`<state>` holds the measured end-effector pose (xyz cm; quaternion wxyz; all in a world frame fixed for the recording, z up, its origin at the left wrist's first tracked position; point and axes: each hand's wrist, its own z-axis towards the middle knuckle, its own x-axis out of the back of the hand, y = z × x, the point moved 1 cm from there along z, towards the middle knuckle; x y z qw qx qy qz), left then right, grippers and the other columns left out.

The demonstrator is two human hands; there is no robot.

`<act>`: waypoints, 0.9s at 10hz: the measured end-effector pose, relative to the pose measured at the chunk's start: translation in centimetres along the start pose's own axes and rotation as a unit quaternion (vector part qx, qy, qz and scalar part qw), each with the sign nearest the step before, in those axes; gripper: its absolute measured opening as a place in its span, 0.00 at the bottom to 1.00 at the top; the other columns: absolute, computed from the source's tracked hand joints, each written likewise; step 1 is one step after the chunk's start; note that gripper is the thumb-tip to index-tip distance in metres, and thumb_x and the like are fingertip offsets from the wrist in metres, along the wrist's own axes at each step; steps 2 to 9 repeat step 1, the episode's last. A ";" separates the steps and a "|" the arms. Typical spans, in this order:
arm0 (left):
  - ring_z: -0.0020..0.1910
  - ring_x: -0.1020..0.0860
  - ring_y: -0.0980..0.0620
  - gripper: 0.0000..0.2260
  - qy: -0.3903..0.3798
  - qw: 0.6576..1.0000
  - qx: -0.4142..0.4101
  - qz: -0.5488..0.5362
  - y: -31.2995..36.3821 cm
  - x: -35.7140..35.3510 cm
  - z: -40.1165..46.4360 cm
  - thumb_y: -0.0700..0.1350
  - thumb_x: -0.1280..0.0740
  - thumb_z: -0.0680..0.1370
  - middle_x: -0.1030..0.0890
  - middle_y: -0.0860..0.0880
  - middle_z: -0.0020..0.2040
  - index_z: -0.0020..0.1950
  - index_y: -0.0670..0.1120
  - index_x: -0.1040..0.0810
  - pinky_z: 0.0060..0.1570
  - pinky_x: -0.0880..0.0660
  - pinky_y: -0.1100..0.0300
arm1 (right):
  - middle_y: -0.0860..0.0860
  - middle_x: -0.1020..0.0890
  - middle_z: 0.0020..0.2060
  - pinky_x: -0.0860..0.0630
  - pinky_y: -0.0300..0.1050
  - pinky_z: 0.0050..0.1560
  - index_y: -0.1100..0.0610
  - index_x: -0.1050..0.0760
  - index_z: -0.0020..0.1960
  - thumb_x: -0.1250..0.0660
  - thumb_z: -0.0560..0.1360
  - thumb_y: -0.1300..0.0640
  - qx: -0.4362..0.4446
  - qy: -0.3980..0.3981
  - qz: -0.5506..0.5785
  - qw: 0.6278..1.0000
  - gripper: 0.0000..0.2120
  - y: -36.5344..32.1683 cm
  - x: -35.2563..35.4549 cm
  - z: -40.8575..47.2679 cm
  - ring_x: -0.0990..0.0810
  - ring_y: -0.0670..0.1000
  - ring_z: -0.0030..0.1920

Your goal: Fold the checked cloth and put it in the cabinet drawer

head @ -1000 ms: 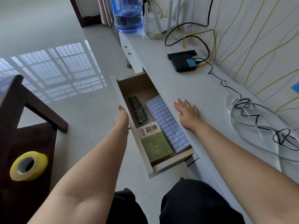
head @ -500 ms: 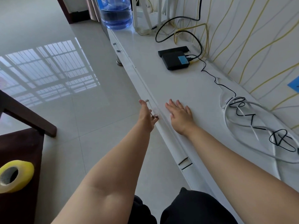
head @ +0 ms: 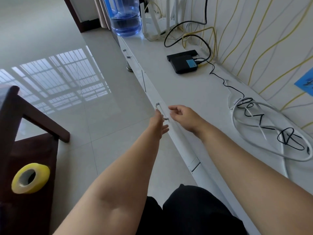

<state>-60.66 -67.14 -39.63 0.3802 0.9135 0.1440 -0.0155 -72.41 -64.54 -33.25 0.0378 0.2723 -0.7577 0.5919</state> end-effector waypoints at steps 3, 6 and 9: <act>0.52 0.23 0.48 0.22 0.020 0.993 -0.081 0.089 0.1 0.7 -2.3 0.57 0.47 0.82 0.23 0.46 0.62 0.65 0.44 0.27 0.44 0.26 0.57 | 0.52 0.21 0.58 0.28 0.43 0.64 0.54 0.28 0.64 0.39 0.79 0.55 0.137 -0.008 0.125 0.983 0.14 -4.9 0.2 -5.2 0.22 0.46 0.58; 0.52 0.23 0.48 0.22 0.020 0.993 -0.081 0.089 0.1 0.7 -2.3 0.57 0.47 0.82 0.23 0.46 0.62 0.65 0.44 0.27 0.44 0.26 0.57 | 0.52 0.21 0.58 0.28 0.43 0.64 0.54 0.28 0.64 0.39 0.79 0.55 0.137 -0.008 0.125 0.983 0.14 -4.9 0.2 -5.2 0.22 0.46 0.58; 0.52 0.23 0.48 0.22 0.020 0.993 -0.081 0.089 0.1 0.7 -2.3 0.57 0.47 0.82 0.23 0.46 0.62 0.65 0.44 0.27 0.44 0.26 0.57 | 0.52 0.21 0.58 0.28 0.43 0.64 0.54 0.28 0.64 0.39 0.79 0.55 0.137 -0.008 0.125 0.983 0.14 -4.9 0.2 -5.2 0.22 0.46 0.58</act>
